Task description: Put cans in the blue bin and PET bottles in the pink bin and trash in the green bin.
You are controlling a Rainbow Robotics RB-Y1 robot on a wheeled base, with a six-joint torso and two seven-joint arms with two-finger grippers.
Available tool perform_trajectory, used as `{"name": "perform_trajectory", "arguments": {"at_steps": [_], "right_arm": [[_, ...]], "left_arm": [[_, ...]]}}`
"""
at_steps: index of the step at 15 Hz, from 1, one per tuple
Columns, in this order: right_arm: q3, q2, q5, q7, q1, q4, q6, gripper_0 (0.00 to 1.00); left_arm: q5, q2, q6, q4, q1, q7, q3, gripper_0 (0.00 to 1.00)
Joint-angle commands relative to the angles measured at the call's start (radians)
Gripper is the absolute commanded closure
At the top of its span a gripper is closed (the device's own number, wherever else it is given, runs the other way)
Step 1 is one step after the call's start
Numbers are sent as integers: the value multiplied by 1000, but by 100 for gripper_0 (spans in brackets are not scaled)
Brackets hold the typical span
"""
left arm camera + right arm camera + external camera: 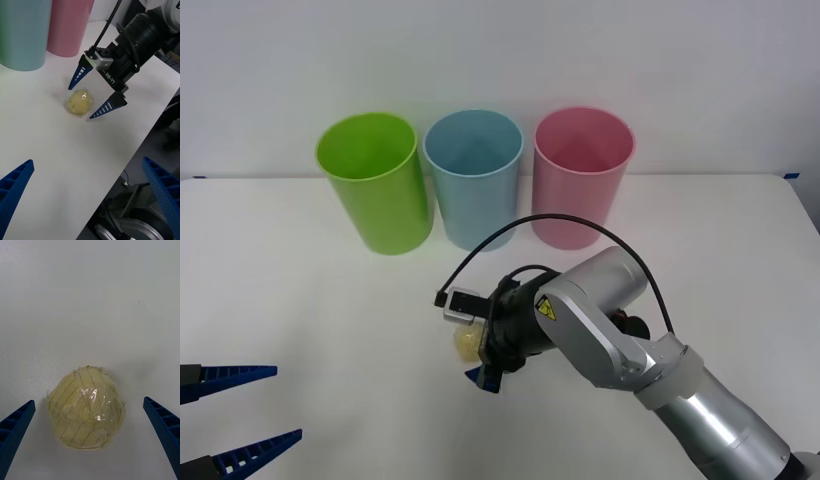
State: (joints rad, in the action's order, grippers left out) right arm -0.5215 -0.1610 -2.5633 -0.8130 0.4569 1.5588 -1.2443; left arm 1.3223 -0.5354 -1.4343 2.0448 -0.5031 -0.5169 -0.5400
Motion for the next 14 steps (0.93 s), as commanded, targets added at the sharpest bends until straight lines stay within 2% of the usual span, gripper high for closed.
{"name": "perform_trajectory", "arguments": {"at_steps": [1, 2, 3, 4, 5, 6, 8, 14], "right_arm": [[0, 0, 0, 0, 0, 0, 0, 0], [-3, 0, 2, 0, 0, 0, 0, 0], [-3, 0, 0, 2, 0, 0, 0, 17], [-3, 0, 0, 2, 0, 0, 0, 59], [-3, 0, -2, 3, 0, 0, 0, 87], [-6, 0, -8, 6, 0, 0, 0, 95], [-9, -2, -20, 8, 0, 0, 3, 100], [-25, -6, -29, 9, 0, 0, 20, 100]], "left_arm": [[0, 0, 0, 0, 0, 0, 0, 0], [0, 0, 0, 0, 0, 0, 0, 0], [0, 0, 0, 0, 0, 0, 0, 0], [0, 0, 0, 0, 0, 0, 0, 0], [0, 0, 0, 0, 0, 0, 0, 0], [0, 0, 0, 0, 0, 0, 0, 0], [0, 0, 0, 0, 0, 0, 0, 0], [0, 0, 0, 0, 0, 0, 0, 0]]}}
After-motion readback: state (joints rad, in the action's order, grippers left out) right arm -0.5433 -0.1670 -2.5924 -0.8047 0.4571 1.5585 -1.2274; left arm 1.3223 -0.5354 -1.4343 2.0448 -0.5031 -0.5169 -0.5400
